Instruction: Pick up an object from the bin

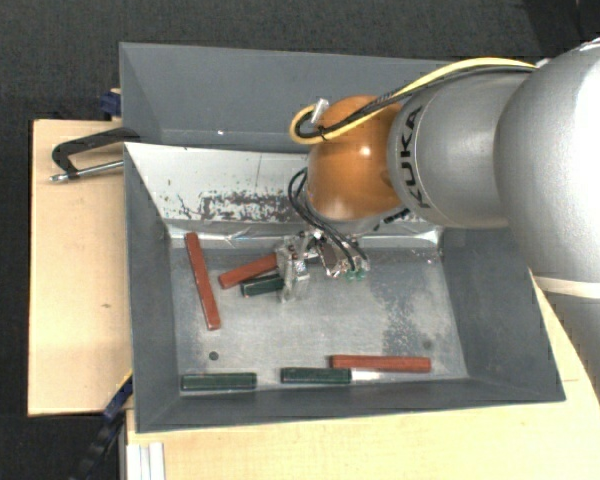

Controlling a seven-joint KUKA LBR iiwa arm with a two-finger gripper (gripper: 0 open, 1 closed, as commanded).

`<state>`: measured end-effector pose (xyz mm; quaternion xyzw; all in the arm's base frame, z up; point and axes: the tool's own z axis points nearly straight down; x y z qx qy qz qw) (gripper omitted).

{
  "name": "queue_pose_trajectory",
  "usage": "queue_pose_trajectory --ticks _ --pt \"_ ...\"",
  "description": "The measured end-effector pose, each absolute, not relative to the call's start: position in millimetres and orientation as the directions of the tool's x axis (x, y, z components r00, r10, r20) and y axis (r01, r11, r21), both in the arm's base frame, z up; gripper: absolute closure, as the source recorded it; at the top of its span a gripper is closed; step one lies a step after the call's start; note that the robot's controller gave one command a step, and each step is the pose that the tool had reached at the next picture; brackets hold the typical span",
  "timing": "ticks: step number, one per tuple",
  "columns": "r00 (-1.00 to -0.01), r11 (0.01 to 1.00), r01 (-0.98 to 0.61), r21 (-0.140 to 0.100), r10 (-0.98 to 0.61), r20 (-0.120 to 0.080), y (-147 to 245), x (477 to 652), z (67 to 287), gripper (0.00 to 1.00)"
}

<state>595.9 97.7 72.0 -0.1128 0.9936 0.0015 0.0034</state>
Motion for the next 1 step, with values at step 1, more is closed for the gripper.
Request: queue_pose_trajectory --ticks 1 --pt "-0.968 0.968 -0.25 0.001 -0.25 -0.007 84.4 583.2 211.7 1.0"
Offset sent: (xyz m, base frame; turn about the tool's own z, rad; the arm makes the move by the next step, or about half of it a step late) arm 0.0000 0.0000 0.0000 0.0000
